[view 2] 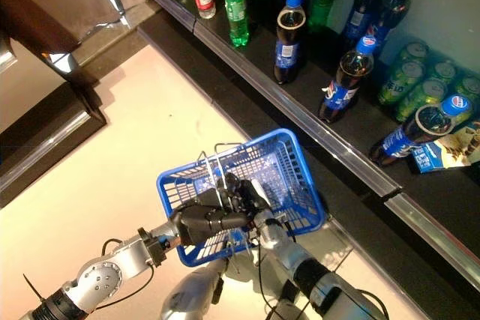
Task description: Pick up the drink and place into the basket.
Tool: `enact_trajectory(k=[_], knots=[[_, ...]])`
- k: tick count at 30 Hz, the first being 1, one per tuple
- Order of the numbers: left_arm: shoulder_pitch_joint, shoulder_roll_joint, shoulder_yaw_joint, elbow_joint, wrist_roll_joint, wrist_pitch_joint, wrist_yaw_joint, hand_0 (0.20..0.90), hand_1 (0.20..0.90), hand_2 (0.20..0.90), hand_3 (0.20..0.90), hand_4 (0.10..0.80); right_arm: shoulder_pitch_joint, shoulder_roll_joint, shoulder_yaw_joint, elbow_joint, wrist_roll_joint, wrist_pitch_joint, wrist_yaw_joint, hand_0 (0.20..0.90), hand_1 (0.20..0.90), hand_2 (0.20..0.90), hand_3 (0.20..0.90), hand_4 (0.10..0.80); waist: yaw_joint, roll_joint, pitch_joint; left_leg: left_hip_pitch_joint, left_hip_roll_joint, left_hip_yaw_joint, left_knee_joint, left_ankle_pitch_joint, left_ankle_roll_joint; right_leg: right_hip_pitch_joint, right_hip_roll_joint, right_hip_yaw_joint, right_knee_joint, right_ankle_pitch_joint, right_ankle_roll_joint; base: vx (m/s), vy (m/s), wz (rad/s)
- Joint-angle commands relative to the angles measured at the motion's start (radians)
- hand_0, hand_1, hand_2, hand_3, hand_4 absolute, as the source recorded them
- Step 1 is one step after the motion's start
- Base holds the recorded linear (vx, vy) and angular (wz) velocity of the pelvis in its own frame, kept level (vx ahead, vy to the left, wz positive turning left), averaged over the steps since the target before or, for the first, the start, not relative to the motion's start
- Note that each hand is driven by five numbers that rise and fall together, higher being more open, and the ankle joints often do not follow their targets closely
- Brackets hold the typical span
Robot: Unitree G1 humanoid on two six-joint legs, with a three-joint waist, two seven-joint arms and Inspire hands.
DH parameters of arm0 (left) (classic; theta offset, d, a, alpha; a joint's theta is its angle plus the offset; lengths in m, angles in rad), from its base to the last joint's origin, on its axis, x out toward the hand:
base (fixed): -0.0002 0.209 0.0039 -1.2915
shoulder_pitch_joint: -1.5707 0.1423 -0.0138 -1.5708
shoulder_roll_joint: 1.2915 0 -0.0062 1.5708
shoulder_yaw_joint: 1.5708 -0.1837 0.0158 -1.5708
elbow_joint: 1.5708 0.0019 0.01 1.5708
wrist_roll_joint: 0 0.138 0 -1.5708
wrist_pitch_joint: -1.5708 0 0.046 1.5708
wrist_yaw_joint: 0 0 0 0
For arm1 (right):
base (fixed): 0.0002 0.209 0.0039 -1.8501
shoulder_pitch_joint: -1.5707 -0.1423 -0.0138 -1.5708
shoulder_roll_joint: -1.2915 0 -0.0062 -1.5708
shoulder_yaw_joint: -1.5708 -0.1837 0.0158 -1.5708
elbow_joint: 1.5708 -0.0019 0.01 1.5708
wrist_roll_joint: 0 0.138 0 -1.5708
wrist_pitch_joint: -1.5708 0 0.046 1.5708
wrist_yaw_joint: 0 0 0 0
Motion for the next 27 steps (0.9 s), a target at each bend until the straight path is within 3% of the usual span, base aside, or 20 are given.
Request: enact_trajectory(k=[1,8,12,18,24,26,27], knots=[[-0.116,-0.118,-0.034,-0.228,-0.138,-0.09,-0.189,0.3,0.3,0.3,0.2,0.1,-0.067,0.119,0.08,0.076,-0.058,0.04,0.067,0.3,0.3,0.3,0.2,0.1,0.049,-0.061,-0.23,0.032,0.026,0.018,0.008,-0.119,-0.027,-0.034,-0.101,0.031,0.009,0.019,0.038,0.041,-0.049,0.09],[-0.126,-0.181,-0.051,-0.225,-0.108,-0.025,-0.163,0.3,0.3,0.3,0.2,0.1,-0.16,0.157,0.114,0.238,-0.292,0.186,0.164,0.3,0.3,0.3,0.2,0.1,0.083,-0.075,-0.237,0.04,0.026,0.002,0.005,-0.122,-0.023,-0.019,-0.094,0.017,0.009,0.017,0.035,0.026,-0.03,0.15],[-0.133,-0.212,-0.065,-0.221,-0.083,-0.01,-0.146,0.3,0.3,0.3,0.2,0.1,-0.19,0.177,0.151,0.311,-0.484,0.28,0.294,0.3,0.3,0.3,0.2,0.1,0.097,-0.082,-0.238,0.04,0.026,0.0,0.002,-0.123,-0.021,-0.018,-0.095,0.011,0.007,0.018,0.036,0.003,-0.006,0.03],[-0.129,-0.253,-0.089,-0.211,-0.038,-0.007,-0.14,0.3,0.3,0.3,0.2,0.1,-0.224,0.203,0.191,0.358,-0.685,0.333,0.382,0.3,0.3,0.3,0.2,0.1,0.11,-0.088,-0.237,0.04,0.023,-0.003,-0.003,-0.123,-0.016,-0.021,-0.094,0.005,0.004,0.023,0.037,-0.004,0.001,0.02],[-0.133,-0.27,-0.097,-0.212,-0.025,-0.019,-0.126,0.3,0.3,0.3,0.2,0.1,-0.226,0.214,0.188,0.391,-0.685,0.351,0.384,0.3,0.3,0.3,0.2,0.1,0.112,-0.088,-0.233,0.037,0.021,-0.004,-0.005,-0.125,-0.012,-0.031,-0.093,0.005,0.006,0.025,0.036,0.0,0.0,0.0],[-0.135,-0.27,-0.094,-0.215,-0.028,-0.023,-0.122,0.3,0.3,0.3,0.2,0.1,-0.219,0.213,0.183,0.401,-0.68,0.348,0.367,0.589,0.589,0.589,0.538,0.438,0.111,-0.088,-0.23,0.036,0.021,-0.004,-0.005,-0.126,-0.011,-0.035,-0.093,0.006,0.007,0.026,0.035,0.0,0.0,0.0],[-0.137,-0.271,-0.092,-0.22,-0.031,-0.023,-0.116,0.3,0.3,0.3,0.2,0.1,-0.217,0.213,0.178,0.406,-0.67,0.346,0.357,0.801,0.801,0.801,0.785,0.685,0.11,-0.087,-0.228,0.036,0.021,-0.003,-0.005,-0.127,-0.01,-0.037,-0.093,0.007,0.007,0.026,0.034,0.0,0.0,0.0]])
